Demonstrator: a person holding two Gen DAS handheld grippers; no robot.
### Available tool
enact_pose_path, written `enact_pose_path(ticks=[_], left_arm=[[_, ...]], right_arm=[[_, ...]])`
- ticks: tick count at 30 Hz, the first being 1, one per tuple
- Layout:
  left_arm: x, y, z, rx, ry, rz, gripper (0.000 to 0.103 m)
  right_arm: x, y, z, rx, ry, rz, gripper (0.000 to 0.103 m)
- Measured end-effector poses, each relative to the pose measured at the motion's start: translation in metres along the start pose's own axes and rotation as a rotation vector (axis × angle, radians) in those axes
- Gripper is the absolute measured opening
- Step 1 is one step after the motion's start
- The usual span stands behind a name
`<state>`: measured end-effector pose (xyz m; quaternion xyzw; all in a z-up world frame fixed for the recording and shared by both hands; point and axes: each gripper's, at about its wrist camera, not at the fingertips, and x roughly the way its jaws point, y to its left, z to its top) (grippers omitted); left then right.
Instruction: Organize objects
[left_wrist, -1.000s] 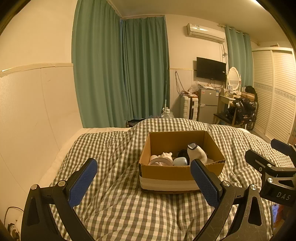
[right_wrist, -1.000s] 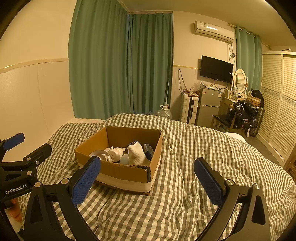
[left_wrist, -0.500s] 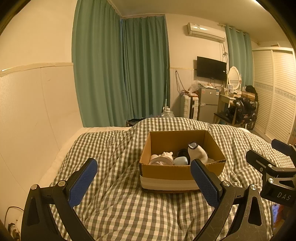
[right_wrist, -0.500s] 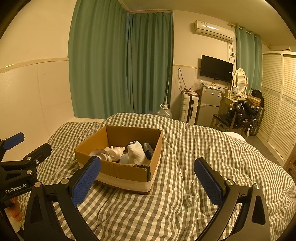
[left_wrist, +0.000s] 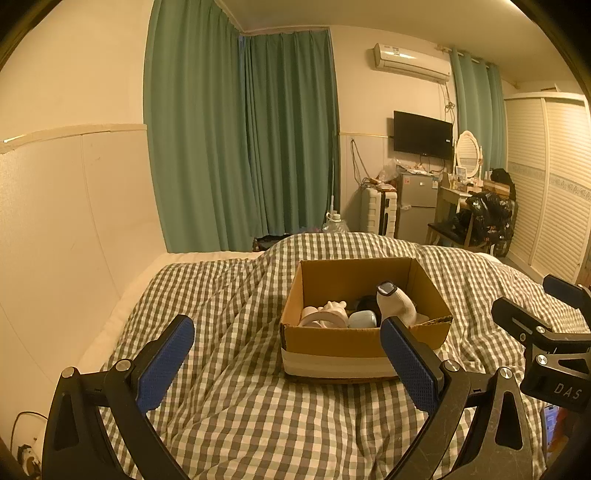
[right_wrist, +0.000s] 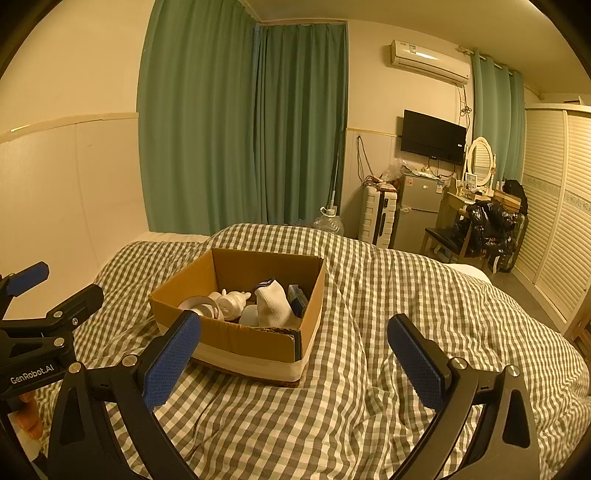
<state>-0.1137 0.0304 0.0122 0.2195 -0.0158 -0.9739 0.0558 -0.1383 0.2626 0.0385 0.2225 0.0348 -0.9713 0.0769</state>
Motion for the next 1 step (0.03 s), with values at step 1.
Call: enact_pose_path(ticks=[1], left_arm=[[-0.0001,0.0001,0.0002,0.001,-0.001,0.001,0.103]], right_arm=[[0.0003,0.0004,0.0004,0.000,0.000,0.000,0.101]])
